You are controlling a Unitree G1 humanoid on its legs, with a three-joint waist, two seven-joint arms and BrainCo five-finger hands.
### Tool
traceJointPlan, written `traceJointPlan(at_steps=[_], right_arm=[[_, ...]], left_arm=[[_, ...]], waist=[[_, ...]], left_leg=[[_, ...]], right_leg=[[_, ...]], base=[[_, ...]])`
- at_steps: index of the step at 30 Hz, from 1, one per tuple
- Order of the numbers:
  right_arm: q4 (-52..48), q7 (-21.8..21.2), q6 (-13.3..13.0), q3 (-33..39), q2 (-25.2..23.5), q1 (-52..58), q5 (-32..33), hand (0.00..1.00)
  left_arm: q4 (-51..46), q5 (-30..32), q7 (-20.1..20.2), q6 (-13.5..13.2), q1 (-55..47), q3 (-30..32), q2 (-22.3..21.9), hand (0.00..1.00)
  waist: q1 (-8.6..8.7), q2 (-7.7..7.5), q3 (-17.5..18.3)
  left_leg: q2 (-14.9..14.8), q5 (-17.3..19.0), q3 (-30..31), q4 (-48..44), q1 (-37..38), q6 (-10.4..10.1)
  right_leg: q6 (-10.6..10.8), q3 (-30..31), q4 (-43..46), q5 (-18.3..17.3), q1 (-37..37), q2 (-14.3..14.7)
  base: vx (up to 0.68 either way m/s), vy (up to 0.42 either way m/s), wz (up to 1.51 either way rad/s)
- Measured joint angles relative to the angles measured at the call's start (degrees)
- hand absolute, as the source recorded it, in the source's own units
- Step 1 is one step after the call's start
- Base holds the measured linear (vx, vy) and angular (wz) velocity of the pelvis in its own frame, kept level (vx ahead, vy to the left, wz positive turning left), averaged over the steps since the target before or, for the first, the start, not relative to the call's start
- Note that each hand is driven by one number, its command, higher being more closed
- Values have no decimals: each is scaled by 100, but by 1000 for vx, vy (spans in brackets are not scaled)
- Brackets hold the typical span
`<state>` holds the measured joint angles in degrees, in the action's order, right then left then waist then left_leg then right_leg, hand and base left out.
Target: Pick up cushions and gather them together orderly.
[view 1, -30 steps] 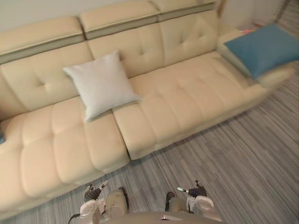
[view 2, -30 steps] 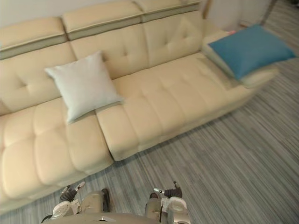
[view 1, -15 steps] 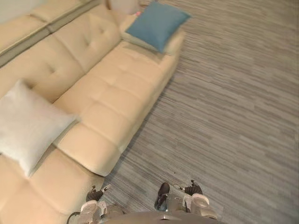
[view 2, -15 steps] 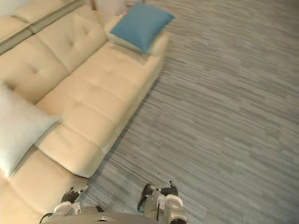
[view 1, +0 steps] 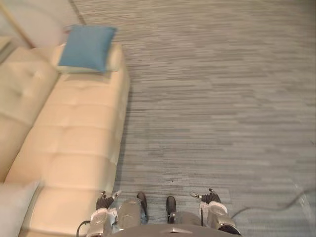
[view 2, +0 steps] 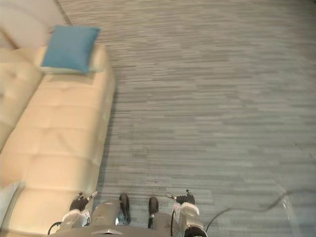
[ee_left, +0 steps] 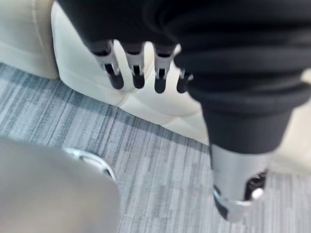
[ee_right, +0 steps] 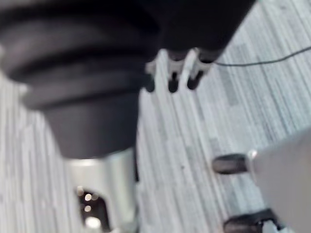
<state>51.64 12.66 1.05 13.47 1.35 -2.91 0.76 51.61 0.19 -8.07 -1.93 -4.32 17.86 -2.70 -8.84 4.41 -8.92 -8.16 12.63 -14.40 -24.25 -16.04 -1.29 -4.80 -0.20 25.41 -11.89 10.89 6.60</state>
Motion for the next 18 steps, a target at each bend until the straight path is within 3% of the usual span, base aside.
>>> traceJointPlan(at_steps=[1, 2, 3, 5, 6, 7, 8, 9, 11, 12, 15, 17, 18], right_arm=[[70, 8, 7, -5, -90, 19, 4, 0], [121, 20, 62, 13, -72, 2, 5, 0], [98, 24, 56, 3, -115, 13, 4, 0], [101, 18, 20, 0, -100, 239, -7, 0], [104, 8, 31, 13, -184, 326, -18, 0], [101, 7, 36, 18, -199, 360, -19, 0], [-17, -5, 33, 24, -204, 400, -31, 0], [-135, -7, 29, 37, -181, 413, -86, 0], [-179, -11, 18, 32, -165, 429, -107, 0], [-332, -14, 13, 21, -184, 425, -109, 0], [-408, -17, -49, 44, -143, 371, -110, 0], [-386, -14, -68, 45, -86, 311, -110, 0], [-314, -14, -74, 45, -84, 343, -111, 0]], left_arm=[[13, 11, -4, -19, 80, 0, 156, 0], [90, -4, 0, 18, -4, 41, 189, 0], [98, 3, -15, 50, -62, 55, 223, 0], [196, 5, -37, 85, -287, -50, 325, 0], [348, 14, -43, 125, -288, -167, 453, 0], [343, 18, -46, 143, -294, -215, 474, 0], [296, 61, -48, 174, -291, -296, 514, 0], [295, 180, -52, 203, -290, -409, 541, 0], [275, 192, -51, 204, -268, -458, 532, 0], [192, 189, -52, 204, -177, -466, 502, 0], [128, 187, -48, 202, 8, -598, 417, 0], [143, 191, -41, 198, 48, -791, 339, 0], [210, 225, -42, 188, 36, -840, 351, 0]], waist=[[44, -196, -77], [95, -171, -9], [78, -194, 34], [4, -415, 132], [76, -557, 163], [123, -565, 159], [186, -577, 147], [288, -527, 79], [354, -438, 53], [418, -439, 45], [478, -400, 3], [610, -364, -16], [657, -434, -28]], left_leg=[[119, 41, 86, -420, -79, 79], [210, 166, 436, -779, -301, 271], [283, 165, 474, -745, -336, 288], [461, 369, 242, -523, -101, 273], [662, 570, 216, -533, 171, 394], [695, 621, 226, -537, 255, 428], [781, 774, 274, -539, 500, 501], [845, 951, 407, -445, 982, 580], [863, 1006, 579, -136, 1466, 588], [828, 1024, 775, 188, 1831, 560], [631, 1036, 1002, 707, 2391, 531], [440, 1012, 1171, 1015, 2783, 487], [461, 1015, 1328, 1107, 2938, 451]], right_leg=[[85, 270, -322, -498, -371, -158], [92, 489, -409, -620, -468, -106], [130, 548, -396, -636, -461, -152], [766, 642, 405, -960, -300, -389], [1609, 576, 2055, -820, 182, -605], [1747, 542, 2442, -653, 294, -656], [1733, 365, 3293, -267, 596, -802], [1260, -127, 4052, -171, 806, -1096], [811, -594, 4160, -316, 1005, -1351], [704, -948, 3833, -440, 1281, -1481], [721, -1186, 2487, -428, 1741, -1457], [804, -1049, 563, 152, 1773, -1274], [842, -842, -267, 890, 1686, -1244]], base=[[183, 67, -30], [181, 86, -36], [176, 148, -62], [306, 143, -59], [435, 145, -17], [466, 141, 24], [531, 99, 40], [529, 73, 40], [566, 12, 49], [512, -42, 61], [584, -142, 55], [586, -213, 61], [651, -290, 70]])
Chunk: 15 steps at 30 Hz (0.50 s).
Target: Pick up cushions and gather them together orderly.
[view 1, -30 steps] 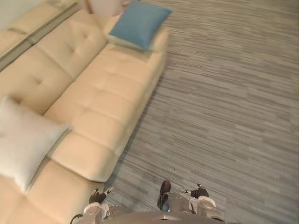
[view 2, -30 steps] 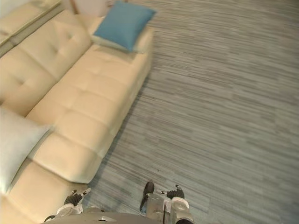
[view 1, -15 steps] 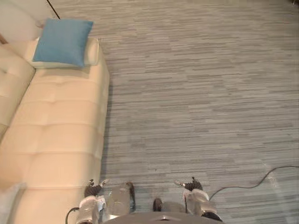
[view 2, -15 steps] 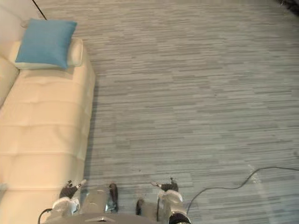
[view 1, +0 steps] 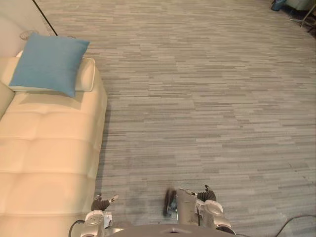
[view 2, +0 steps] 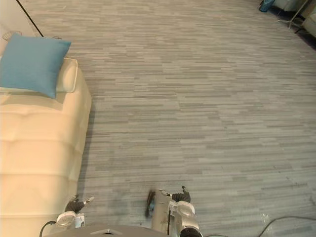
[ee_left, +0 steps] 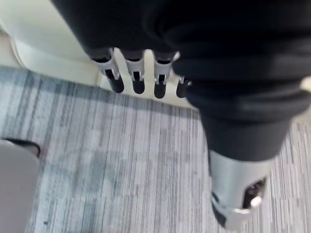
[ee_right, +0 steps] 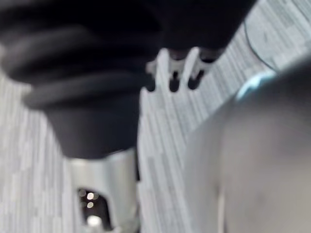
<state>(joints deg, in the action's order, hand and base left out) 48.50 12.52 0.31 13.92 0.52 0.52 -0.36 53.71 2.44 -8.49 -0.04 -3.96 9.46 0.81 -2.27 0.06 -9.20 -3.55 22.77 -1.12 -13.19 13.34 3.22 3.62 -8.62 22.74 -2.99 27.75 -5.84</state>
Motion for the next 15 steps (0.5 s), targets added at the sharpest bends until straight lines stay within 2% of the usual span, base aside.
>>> traceJointPlan(at_steps=[1, 2, 3, 5, 6, 7, 8, 9, 10, 12, 13, 14, 15], right_arm=[[20, -14, 23, 105, 34, 52, 29, 0], [13, 0, 21, 168, 66, -15, -3, 0], [75, 1, 35, 245, 115, -69, 0, 0], [67, -4, 35, 225, 135, -80, -3, 0], [56, -4, 39, 172, 169, -78, -2, 0], [43, 8, 66, 131, 172, -80, 9, 0], [50, 10, 70, 100, 147, -58, 16, 0], [50, 11, 69, 46, 76, -67, 46, 0], [29, 14, 67, 18, -18, -70, 93, 0], [16, 11, 66, -41, -44, -119, 119, 0], [15, 14, 66, -50, -49, -100, 129, 0], [11, 17, 66, -45, -43, -92, 134, 0], [9, 26, 67, -4, -35, -86, 153, 0]], left_arm=[[149, 17, 2, 4, 90, 5, -130, 0], [187, 55, 15, 1, 135, 20, -175, 0], [209, 152, 11, 1, 146, 135, -256, 0], [204, 171, -3, 1, 151, 305, -345, 0], [148, 174, -2, 2, 159, 458, -405, 0], [58, 165, 0, -1, 150, 550, -454, 0], [-11, 126, 5, -2, 148, 610, -458, 0], [-126, 115, 0, -3, 152, 619, -430, 0], [-260, 111, -1, -12, 147, 614, -412, 0], [-331, 105, -1, -15, 146, 607, -418, 0], [-368, 73, -2, -50, 147, 598, -415, 0], [-370, 47, -3, -57, 147, 593, -417, 0], [-367, 9, -6, -63, 153, 595, -426, 0]], waist=[[34, 69, -15], [39, 173, -57], [24, 244, -72], [54, 365, -90], [67, 453, -135], [-92, 506, -171], [-149, 574, -154], [-220, 445, -213], [-282, 374, -215], [-292, 366, -212], [-295, 367, -212], [-297, 360, -209], [-316, 352, -215]], left_leg=[[-154, -61, 238, 1, 181, -169], [-227, -189, 322, -103, 153, -329], [-245, -528, 443, -492, 131, -537], [-337, -975, 469, -1640, -315, -608], [-459, -1622, 482, -2851, -848, -721], [-834, -1718, 234, -4474, -1668, -798], [-987, -1582, 43, -4919, -1918, -742], [-1112, -1384, -257, -5296, -2282, -700], [-1131, -1161, -615, -5181, -2715, -598], [-1129, -993, -922, -4704, -3168, -457], [-1066, -920, -1240, -3709, -3384, -407], [-1014, -924, -1358, -3220, -3438, -411], [-866, -1056, -1489, -2131, -3428, -421]], right_leg=[[-181, -23, 135, 545, -133, 56], [-224, -49, 382, 336, -138, 76], [-375, -153, 871, -104, -157, 29], [-407, -325, 940, -470, -456, 53], [-432, -469, 765, -606, -785, 100], [-513, -567, 487, -718, -1274, 269], [-541, -587, 381, -742, -1461, 317], [-525, -648, 172, -785, -1819, 316], [-470, -686, -187, -801, -2287, 264], [-339, -805, -525, -844, -2674, 195], [-241, -935, -792, -892, -2981, 116], [-187, -970, -859, -911, -3066, 73], [-70, -1031, -921, -974, -3199, -22]], base=[[654, -290, 61], [759, -327, 42], [583, -238, 25], [500, -200, 35], [496, -166, 42], [478, -129, 23], [442, -82, 10], [498, -46, 13], [484, -32, 21], [375, 49, 37], [371, 121, 47], [482, 203, 45], [346, 180, 29]])
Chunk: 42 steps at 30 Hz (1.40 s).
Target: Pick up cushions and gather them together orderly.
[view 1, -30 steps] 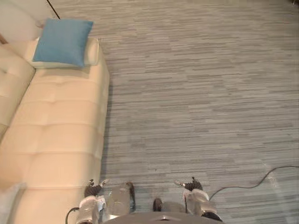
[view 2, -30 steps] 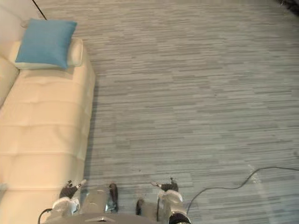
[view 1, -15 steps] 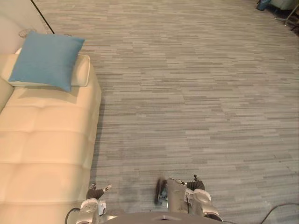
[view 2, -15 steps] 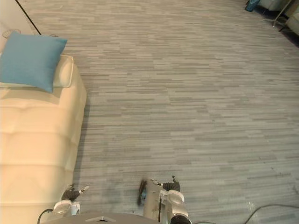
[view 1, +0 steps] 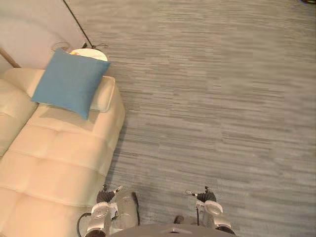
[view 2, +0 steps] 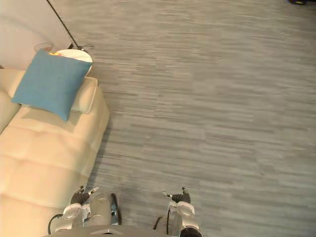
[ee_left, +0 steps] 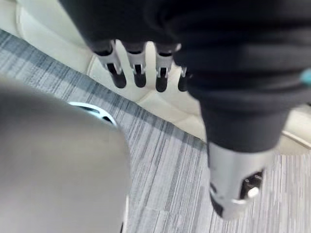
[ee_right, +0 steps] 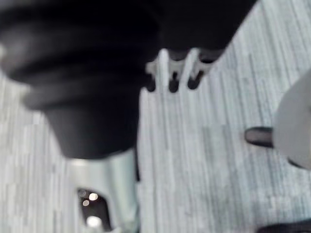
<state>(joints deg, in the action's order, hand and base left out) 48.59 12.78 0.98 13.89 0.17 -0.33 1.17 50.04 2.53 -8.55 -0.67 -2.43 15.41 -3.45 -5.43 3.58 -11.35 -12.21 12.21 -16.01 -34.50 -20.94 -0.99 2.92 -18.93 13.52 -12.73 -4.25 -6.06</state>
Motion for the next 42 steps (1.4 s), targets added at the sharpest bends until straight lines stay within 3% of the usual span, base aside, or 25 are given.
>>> traceJointPlan(at_steps=[1, 2, 3, 5, 7, 10, 12, 14, 17, 19, 21, 23, 24, 26, 28, 29, 30, 31, 32, 34, 35, 36, 38, 40, 42], right_arm=[[-1, 7, 0, 37, 7, 3, 17, 0], [19, 24, 5, 57, 5, 8, 23, 0], [20, 23, 24, 12, -67, -15, 23, 0], [62, 20, 34, 9, -179, -64, 12, 0], [115, 7, 35, 16, -192, -50, -57, 0], [212, -16, 40, -9, -186, 19, -135, 0], [186, -22, 44, -31, -187, 139, -135, 0], [132, -18, -5, -27, -149, 170, -146, 0], [-28, -19, -16, -6, -150, 220, -144, 0], [-36, -17, -74, 99, -172, 234, -138, 0], [-29, -17, -74, 206, -174, 234, -138, 0], [37, -13, -56, 327, -111, 306, -138, 0], [81, -12, -41, 344, -3, 316, -142, 0], [145, -13, -56, 446, 22, 256, -131, 0], [172, -17, -64, 430, 54, 226, -137, 0], [194, -16, -62, 415, 46, 244, -130, 0], [192, -9, -67, 360, 46, 241, -91, 0], [192, -7, -68, 325, 46, 235, -75, 0], [193, -8, -76, 197, 7, 189, -30, 0], [197, -8, -75, 197, -39, 203, 81, 0], [196, -9, -74, 210, -54, 232, 128, 0], [186, -9, -74, 230, -57, 267, 134, 0], [206, -9, -61, 309, -64, 251, 133, 0], [229, -16, -62, 317, -292, 237, 124, 0], [285, -17, -65, 313, -302, 227, 111, 0]], left_arm=[[2, -16, 1, -1, 1, 0, -7, 0], [6, -33, 2, -8, 24, 19, -3, 0], [7, -14, -6, -15, 65, 15, 47, 0], [11, -96, -1, -49, 80, 67, 131, 0], [36, -99, -9, -46, 73, 75, 132, 0], [265, -102, -27, -25, 88, -205, 300, 0], [344, -101, -44, 65, 52, -262, 345, 0], [341, -100, -81, 79, -2, -264, 342, 0], [334, -118, -122, 82, 70, -294, 312, 0], [352, -118, -204, 89, 38, -235, 287, 0], [358, -116, -266, 95, 68, -195, 264, 0], [403, -117, -284, 95, 86, -90, 191, 0], [523, -117, -286, 98, 80, 47, 107, 0], [515, -121, -310, 74, 51, 179, -3, 0], [577, -123, -342, 77, 55, 322, -12, 0], [537, -132, -346, 73, 57, 433, -45, 0], [459, -148, -357, 76, 24, 494, -49, 0], [446, -169, -359, 75, 15, 489, -49, 0], [407, -247, -358, 78, 14, 465, -23, 0], [333, -252, -358, 78, 14, 398, -6, 0], [296, -251, -360, 73, 14, 312, 3, 0], [291, -251, -361, 67, -2, 237, 2, 0], [326, -248, -345, 68, -8, 189, -2, 0], [343, -249, -332, 58, -11, 197, 207, 0], [394, -257, -323, 55, -10, 196, 234, 0]], waist=[[-17, 11, 7], [-92, -20, 25], [-102, -234, 87], [-147, -364, 104], [-212, -458, 167], [-78, -507, 196], [26, -515, 190], [88, -506, 188], [169, -496, 180], [176, -483, 172], [221, -489, 176], [230, -460, 184], [229, -312, 225], [208, -264, 250], [270, -176, 263], [235, -150, 263], [207, -154, 239], [194, -141, 234], [133, -118, 231], [86, -136, 227], [85, -135, 227], [88, -101, 246], [72, -84, 300], [43, -520, 357], [32, -576, 360]], left_leg=[[84, -205, -14, 749, 6, -22], [253, -980, -93, 1244, 169, 179], [484, -903, -161, 1331, 187, 206], [549, -528, -125, 881, 103, 401], [695, -104, -134, 633, 262, 501], [1015, 321, -2, 710, 830, 536], [1173, 435, 169, 913, 1349, 601], [1239, 481, 321, 1194, 1820, 614], [1202, 640, 768, 1369, 2210, 499], [1053, 758, 1082, 1503, 2517, 342], [954, 895, 1450, 1620, 2633, 122], [863, 1083, 1841, 1728, 2843, -36], [731, 1079, 2024, 1918, 2970, -102], [678, 836, 2230, 1898, 3052, -220], [545, 820, 2366, 1051, 2768, -263], [408, 550, 2339, -242, 2281, -619], [193, 339, 2156, -1272, 1819, -742], [105, 350, 2038, -1540, 1691, -717], [-196, 455, 1347, -2264, 1118, -540], [-213, 577, 829, -2015, 831, -364], [-170, 611, 563, -1519, 709, -296], [-92, 335, 136, -222, 686, -218], [-27, -217, -131, 621, 737, -29], [431, -576, -126, 1461, 994, 95], [596, -602, -103, 1668, 1166, 115]], right_leg=[[103, -30, -16, -65, -75, -47], [277, 17, -2, -210, -203, -158], [211, 170, -132, -153, -245, -265], [227, 441, -368, 205, -428, -311], [362, 636, 65, 255, -485, -510], [843, 1165, 3252, 603, 681, -949], [734, 1206, 4669, 543, 1252, -979], [464, 1057, 5069, 344, 1712, -865], [325, 640, 4105, -10, 2286, -628], [215, 666, 2369, 25, 2406, -294], [290, 1049, 769, 504, 2403, -96], [247, 1229, 484, 1412, 2313, -24], [162, 1131, 885, 1142, 2351, 43], [3, 975, 1713, 456, 2515, -57], [-137, 663, 1910, 119, 2265, -78], [-270, 435, 1926, -61, 1934, -51], [-377, 243, 1854, -155, 1682, 3], [-400, 214, 1819, -170, 1615, 36], [-440, 83, 1537, -194, 1245, 101], [-372, -42, 1219, -152, 940, 37], [-317, -150, 1044, -119, 775, -13], [-251, -322, 911, -82, 582, -58], [-106, -343, 871, -92, 494, -1], [11, -196, 370, 158, 373, -159], [47, -65, 457, 244, 317, -274]], base=[[456, 263, 25], [458, 220, 26], [561, 257, 25], [467, 217, 20], [437, 237, 10], [422, 183, 33], [421, 78, 55], [276, 3, 44], [344, -120, 70], [349, -217, 70], [349, -291, 91], [436, -361, 102], [473, -345, 87], [455, -327, 76], [430, -304, 72], [408, -260, 67], [384, -238, 52], [322, -135, 31], [359, -116, 23], [281, -47, 32], [243, 52, 57], [246, 73, 60], [251, 85, 54], [241, 78, 54], [131, 68, 22]])
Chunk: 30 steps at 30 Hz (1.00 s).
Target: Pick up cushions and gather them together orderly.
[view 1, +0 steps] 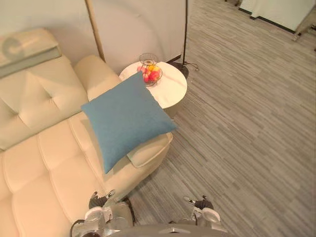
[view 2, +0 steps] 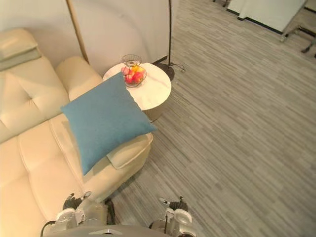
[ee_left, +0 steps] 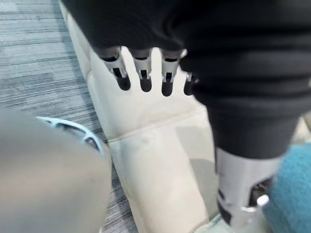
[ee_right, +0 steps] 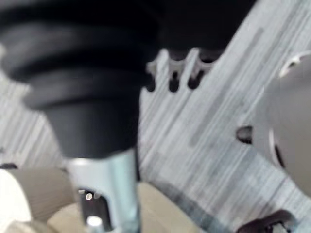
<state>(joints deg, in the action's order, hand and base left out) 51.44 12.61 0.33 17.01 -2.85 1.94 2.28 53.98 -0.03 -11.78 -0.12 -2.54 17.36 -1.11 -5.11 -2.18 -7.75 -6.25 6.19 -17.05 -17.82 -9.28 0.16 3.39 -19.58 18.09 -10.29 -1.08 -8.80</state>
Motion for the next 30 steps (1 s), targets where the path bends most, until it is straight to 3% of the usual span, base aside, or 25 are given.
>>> traceJointPlan(at_steps=[3, 4, 5, 6, 8, 10, 12, 13, 15, 18, 21, 27, 30], right_arm=[[97, -14, -17, -89, 12, -3, -46, 0], [54, -26, -16, -142, 62, 9, -50, 0], [-42, -64, -14, -248, 91, 51, -52, 0], [-91, -89, -18, -275, 87, 89, -51, 0], [-101, -145, -60, -339, 91, 139, -52, 0], [-98, -155, -64, -339, 91, 140, -48, 0], [-83, -160, -58, -336, 80, 188, -47, 0], [-61, -163, -50, -326, 29, 275, -41, 0], [-82, -175, -34, -200, 183, 279, -39, 0], [-127, -130, -39, -210, 221, 249, -19, 0], [-751, -105, -8, -99, 132, 453, 16, 0], [-2845, 55, -57, 8, 248, 680, -266, 0], [-3239, 52, -135, 14, 476, 612, -452, 0]], left_arm=[[132, -44, -1, 3, -2, 10, 22, 0], [143, -44, -1, 7, -8, -22, 46, 0], [158, -45, 6, 16, -15, -68, 83, 0], [157, -50, 3, 17, -31, -60, 88, 0], [137, -91, -5, 14, -47, -38, 94, 0], [138, -91, -7, 10, -38, 33, 74, 0], [116, -89, -5, 7, -81, 56, 108, 0], [81, -91, -5, 1, -99, 70, 184, 0], [110, -94, -30, -9, -106, 112, -24, 0], [118, -232, -36, -12, -152, 175, -126, 0], [77, -368, -32, -12, -153, 166, -86, 0], [-89, -503, -44, -7, -252, 46, 121, 0], [-235, -549, -52, -10, -257, 46, 231, 0]], waist=[[30, 6, -12], [66, 2, -19], [144, 54, -55], [163, 35, -46], [165, -10, -33], [213, -2, -32], [206, -113, 37], [192, -317, 94], [162, -68, 159], [188, 147, 228], [194, 165, 268], [230, -90, 406], [243, -111, 425]], left_leg=[[157, 76, 41, 235, 381, 77], [201, 204, 174, 237, 452, 108], [205, 289, 393, 206, 555, 98], [206, 294, 476, 209, 577, 105], [207, 310, 814, 221, 645, 117], [209, 327, 1093, 222, 602, 86], [337, 356, 1240, 203, 549, -15], [527, 377, 1290, 166, 521, -78], [317, 410, 1395, 76, 530, -245], [90, 486, 1404, 109, 518, -377], [5, 493, 1428, 313, 650, -433], [131, 337, 1398, 733, 846, -409], [195, 291, 1393, 872, 955, -357]], right_leg=[[103, 65, 1129, 63, 242, -303], [169, 254, 2025, 273, 559, -448], [163, 523, 2645, 353, 863, -464], [153, 634, 2732, 204, 912, -429], [120, 1045, 2462, -235, 1094, -135], [111, 1399, 1579, -332, 1149, 140], [27, 1727, 648, -63, 1052, 264], [53, 1854, 252, 256, 1039, 124], [62, 1628, 213, 157, 948, 263], [-5, 1556, -98, 246, 816, 508], [-3, 1486, -413, 310, 556, 603], [94, 1571, -1166, 624, 264, 545], [106, 1580, -1389, 773, 118, 510]], base=[[82, 91, 12], [-12, 36, 50], [17, 19, 65], [71, -32, 92], [76, -94, 87], [51, -120, 70], [72, -154, 60], [143, -235, 66], [198, -219, 33], [189, -125, -9], [164, -51, 2], [117, 45, -2], [48, 54, 0]])
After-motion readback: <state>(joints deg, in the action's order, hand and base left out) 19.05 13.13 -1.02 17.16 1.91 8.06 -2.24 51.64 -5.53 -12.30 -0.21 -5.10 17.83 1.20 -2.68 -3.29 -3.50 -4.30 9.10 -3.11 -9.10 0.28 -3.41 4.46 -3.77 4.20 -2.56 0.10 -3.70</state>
